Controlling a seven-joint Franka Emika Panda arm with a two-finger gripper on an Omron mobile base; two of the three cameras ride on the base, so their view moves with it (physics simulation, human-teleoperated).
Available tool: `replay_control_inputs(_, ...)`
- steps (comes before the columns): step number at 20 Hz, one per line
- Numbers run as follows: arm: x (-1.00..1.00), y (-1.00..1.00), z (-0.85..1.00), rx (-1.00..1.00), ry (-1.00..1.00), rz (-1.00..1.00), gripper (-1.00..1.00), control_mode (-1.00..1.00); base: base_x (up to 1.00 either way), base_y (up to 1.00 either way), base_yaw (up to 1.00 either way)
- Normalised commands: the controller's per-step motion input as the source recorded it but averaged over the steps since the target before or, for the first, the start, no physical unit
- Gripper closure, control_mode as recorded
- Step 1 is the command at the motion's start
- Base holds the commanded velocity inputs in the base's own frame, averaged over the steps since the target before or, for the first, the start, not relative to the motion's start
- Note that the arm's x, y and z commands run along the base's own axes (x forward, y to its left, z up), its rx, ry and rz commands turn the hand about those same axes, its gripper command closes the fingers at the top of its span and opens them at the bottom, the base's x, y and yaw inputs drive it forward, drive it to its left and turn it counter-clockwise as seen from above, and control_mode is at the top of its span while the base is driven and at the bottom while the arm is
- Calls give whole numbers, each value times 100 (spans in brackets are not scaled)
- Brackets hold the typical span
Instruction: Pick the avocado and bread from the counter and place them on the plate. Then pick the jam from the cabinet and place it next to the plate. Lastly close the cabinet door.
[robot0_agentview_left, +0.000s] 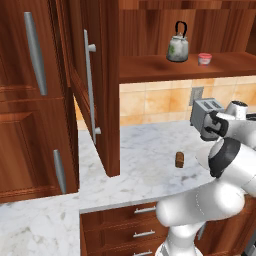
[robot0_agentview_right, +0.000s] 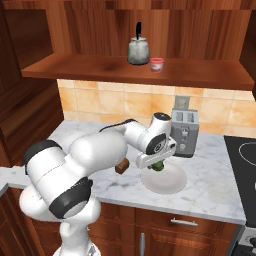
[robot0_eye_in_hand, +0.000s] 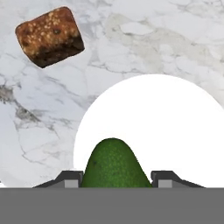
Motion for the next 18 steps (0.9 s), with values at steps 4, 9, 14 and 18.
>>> replay_control_inputs(4,16,-11,-28,0,0,4,100,-100,0,0,0)
replay_control_inputs(9,17,-4,-30,0,0,1,100,-100,0,0,0)
replay_control_inputs(14,20,-3,-27,0,1,0,100,-100,0,0,0)
replay_control_inputs(18,20,-6,-24,0,7,0,100,-100,0,0,0)
